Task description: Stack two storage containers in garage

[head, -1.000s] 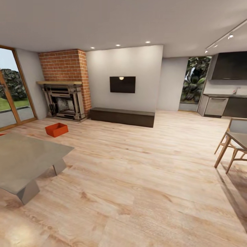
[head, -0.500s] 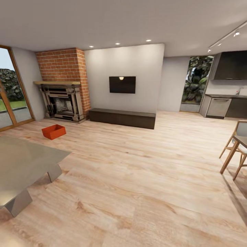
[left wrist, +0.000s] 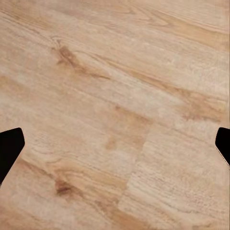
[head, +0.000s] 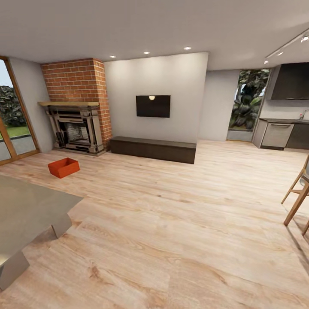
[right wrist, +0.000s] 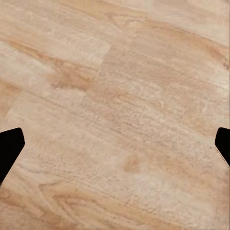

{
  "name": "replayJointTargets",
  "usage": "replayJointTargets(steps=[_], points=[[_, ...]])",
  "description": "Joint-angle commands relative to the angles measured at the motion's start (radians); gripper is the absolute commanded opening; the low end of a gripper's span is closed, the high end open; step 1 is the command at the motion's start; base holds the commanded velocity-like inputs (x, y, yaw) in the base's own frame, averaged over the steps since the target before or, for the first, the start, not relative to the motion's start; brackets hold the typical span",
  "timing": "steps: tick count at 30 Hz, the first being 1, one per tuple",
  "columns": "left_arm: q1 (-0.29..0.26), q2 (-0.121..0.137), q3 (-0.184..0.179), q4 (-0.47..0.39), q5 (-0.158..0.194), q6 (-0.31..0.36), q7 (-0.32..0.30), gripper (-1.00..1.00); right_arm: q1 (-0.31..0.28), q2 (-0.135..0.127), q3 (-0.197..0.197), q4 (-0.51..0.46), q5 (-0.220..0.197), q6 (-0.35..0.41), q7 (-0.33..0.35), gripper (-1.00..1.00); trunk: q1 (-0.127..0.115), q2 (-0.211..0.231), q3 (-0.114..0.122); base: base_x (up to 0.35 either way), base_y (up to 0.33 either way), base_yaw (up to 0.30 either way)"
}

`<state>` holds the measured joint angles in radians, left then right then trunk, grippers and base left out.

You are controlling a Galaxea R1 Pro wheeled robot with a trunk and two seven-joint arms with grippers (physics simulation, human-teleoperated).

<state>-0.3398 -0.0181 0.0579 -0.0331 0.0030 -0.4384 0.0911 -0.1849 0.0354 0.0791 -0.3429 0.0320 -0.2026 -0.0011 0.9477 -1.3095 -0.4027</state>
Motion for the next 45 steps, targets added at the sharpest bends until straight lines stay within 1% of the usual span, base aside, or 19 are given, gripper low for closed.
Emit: replayJointTargets(steps=[1,45], points=[[-0.001,0.0,0.005,0.001,0.0,-0.003,0.0,1.0,-0.001,0.0,0.001,0.001,0.003,-0.003,0.0,1.0,0.001,-0.001,-0.001,0.343,0.0,0.0],[-0.001,0.0,0.005,0.001,0.0,-0.003,0.0,1.0,-0.001,0.0,0.001,0.002,0.004,-0.003,0.0,1.0,0.001,-0.001,-0.001,0.343,0.0,0.0]])
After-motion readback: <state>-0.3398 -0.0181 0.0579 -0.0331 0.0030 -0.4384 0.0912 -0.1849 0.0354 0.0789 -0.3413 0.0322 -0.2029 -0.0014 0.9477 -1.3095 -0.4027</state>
